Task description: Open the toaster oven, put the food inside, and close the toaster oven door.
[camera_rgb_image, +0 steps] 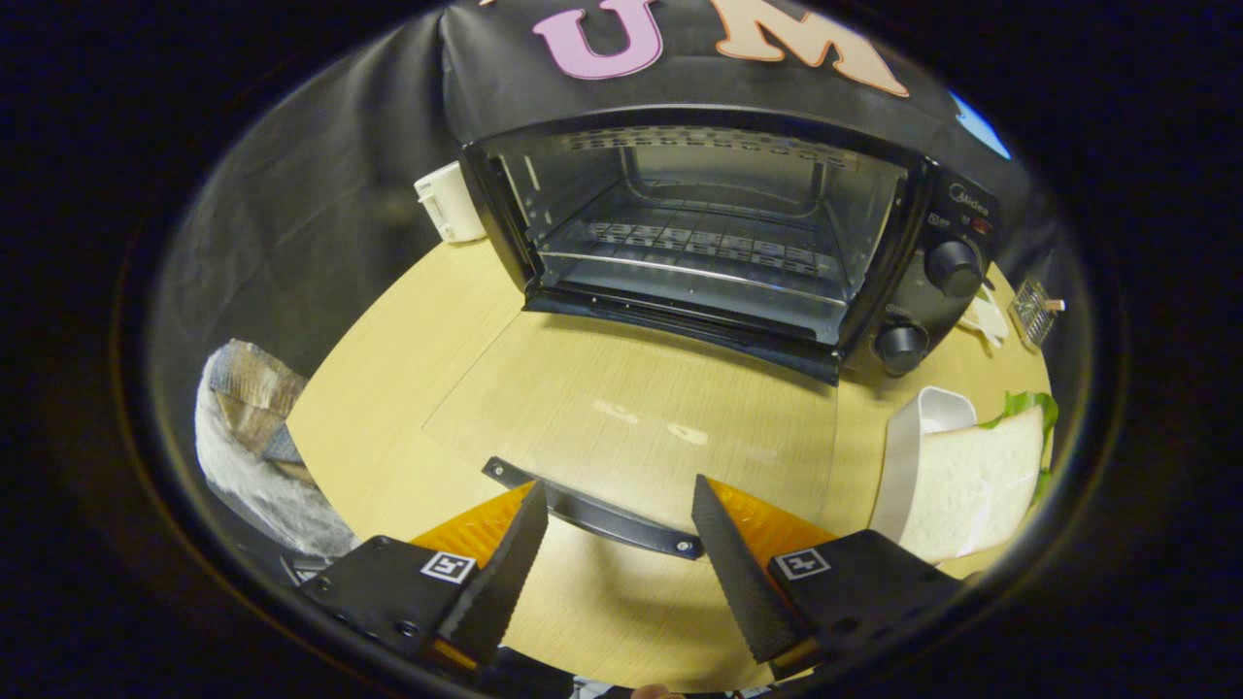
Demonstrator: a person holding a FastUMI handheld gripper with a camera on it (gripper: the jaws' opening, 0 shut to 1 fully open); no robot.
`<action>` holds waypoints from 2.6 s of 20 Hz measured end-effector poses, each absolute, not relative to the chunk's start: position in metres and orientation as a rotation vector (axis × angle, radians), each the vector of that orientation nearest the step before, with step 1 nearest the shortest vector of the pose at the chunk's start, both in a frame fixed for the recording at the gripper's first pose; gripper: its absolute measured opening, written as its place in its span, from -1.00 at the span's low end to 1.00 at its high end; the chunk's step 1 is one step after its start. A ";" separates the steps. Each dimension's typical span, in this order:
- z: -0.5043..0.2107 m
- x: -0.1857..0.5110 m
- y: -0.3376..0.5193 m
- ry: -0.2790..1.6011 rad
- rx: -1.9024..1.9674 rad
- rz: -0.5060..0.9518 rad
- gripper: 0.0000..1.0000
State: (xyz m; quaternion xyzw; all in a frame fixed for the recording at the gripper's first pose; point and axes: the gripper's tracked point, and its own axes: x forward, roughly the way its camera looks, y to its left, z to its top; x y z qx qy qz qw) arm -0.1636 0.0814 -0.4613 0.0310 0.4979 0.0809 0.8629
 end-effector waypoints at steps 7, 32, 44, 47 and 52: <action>-0.466 -0.165 0.081 1.022 0.006 0.201 0.92; -0.350 -0.142 -0.124 0.621 0.024 -0.219 0.90; -0.391 -0.175 -0.200 0.748 0.121 -0.317 0.90; -0.421 -0.189 -0.194 0.844 0.231 -0.312 0.80; -0.417 -0.187 -0.178 0.881 0.344 -0.278 0.30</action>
